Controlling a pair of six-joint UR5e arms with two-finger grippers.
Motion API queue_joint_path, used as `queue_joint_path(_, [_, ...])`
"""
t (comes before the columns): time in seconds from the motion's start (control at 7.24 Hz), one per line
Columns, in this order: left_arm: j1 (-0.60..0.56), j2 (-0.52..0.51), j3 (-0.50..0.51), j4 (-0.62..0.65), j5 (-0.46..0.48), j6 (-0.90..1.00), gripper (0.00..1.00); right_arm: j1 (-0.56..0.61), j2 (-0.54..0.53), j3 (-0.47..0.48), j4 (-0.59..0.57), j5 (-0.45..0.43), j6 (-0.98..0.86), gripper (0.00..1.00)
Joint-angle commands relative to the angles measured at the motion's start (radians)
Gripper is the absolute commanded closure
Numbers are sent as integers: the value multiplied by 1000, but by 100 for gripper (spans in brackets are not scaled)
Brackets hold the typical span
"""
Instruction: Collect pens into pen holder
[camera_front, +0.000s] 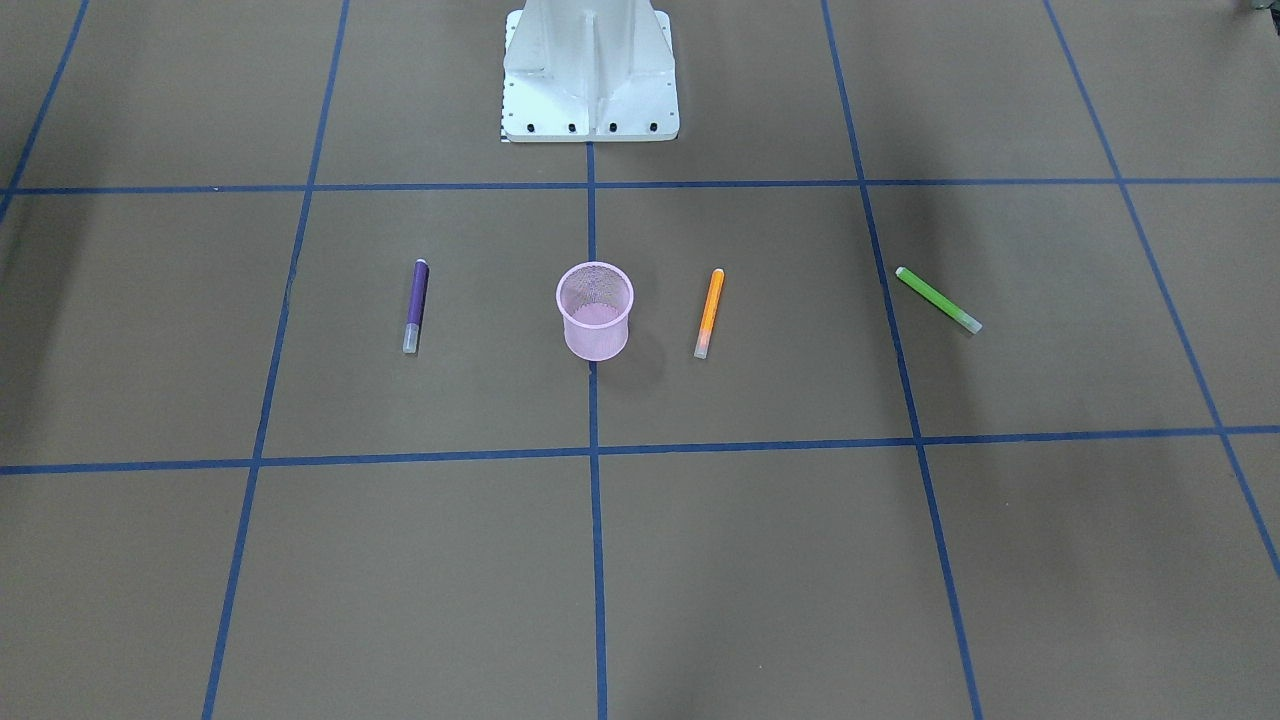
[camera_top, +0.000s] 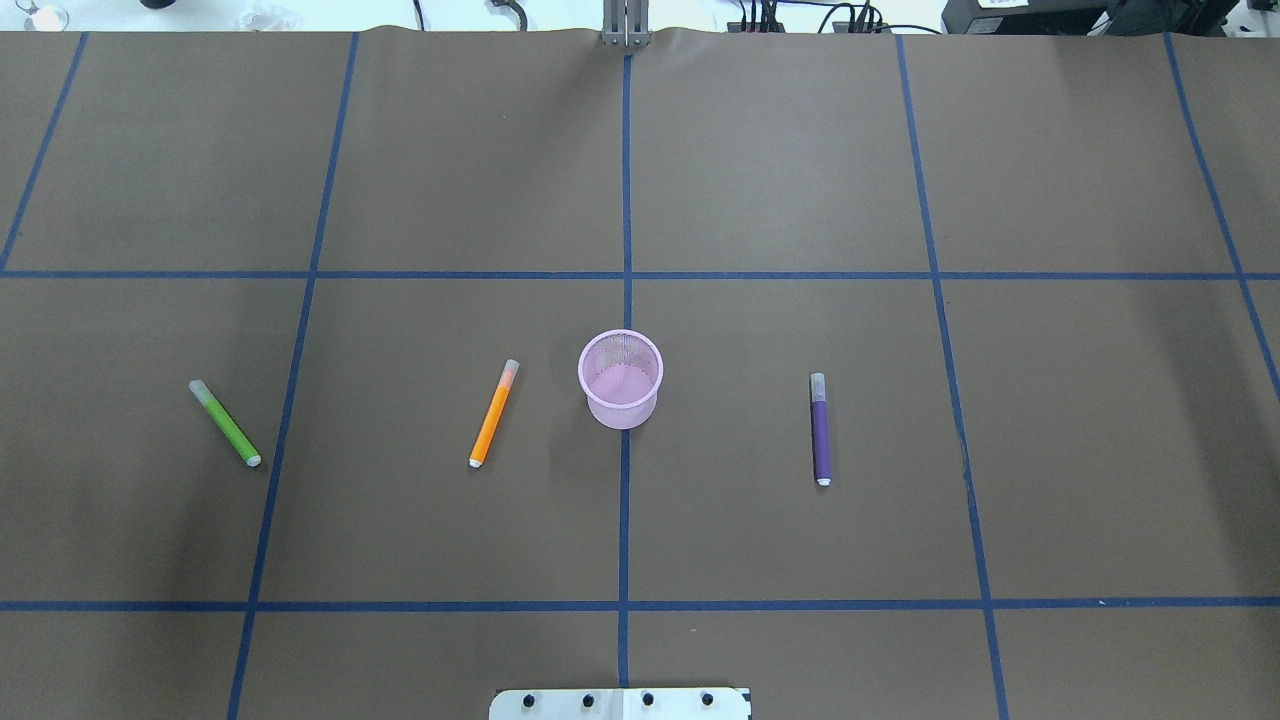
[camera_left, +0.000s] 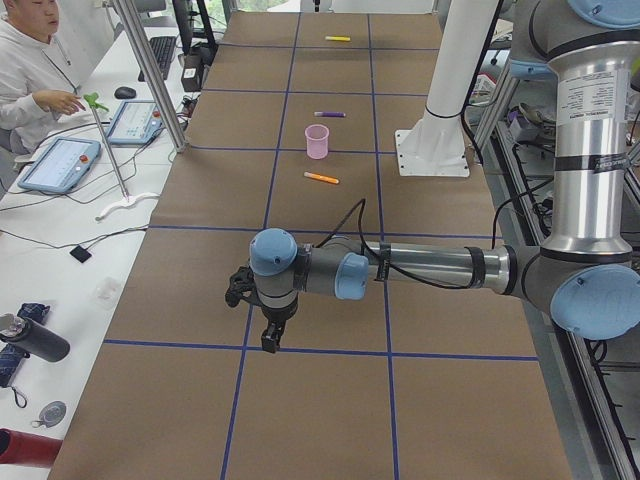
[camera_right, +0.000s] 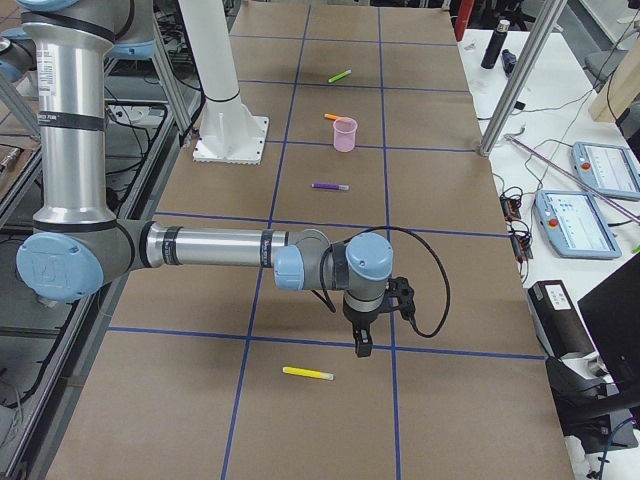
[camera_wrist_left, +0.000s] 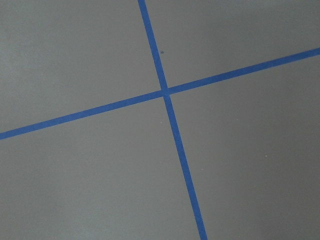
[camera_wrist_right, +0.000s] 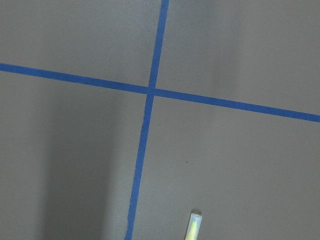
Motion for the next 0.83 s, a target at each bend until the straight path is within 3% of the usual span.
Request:
queue_joint_path(0.0, [2,-2,-5,-1,-3,-6,0,0,0,23,6,1,-2,0])
queue_joint_path(0.28, [2,-45,-9,-5,0,-12,0,0,16,56,38,-2,1,0])
queue_joint_path(0.41, [2,-65,-20,-7,-1,-12,0,0,19,61,123,-5,3,0])
queue_joint_path(0.69, [2,-97,-12,-75,2,-11,0,0,-3,63,164,3,4,0])
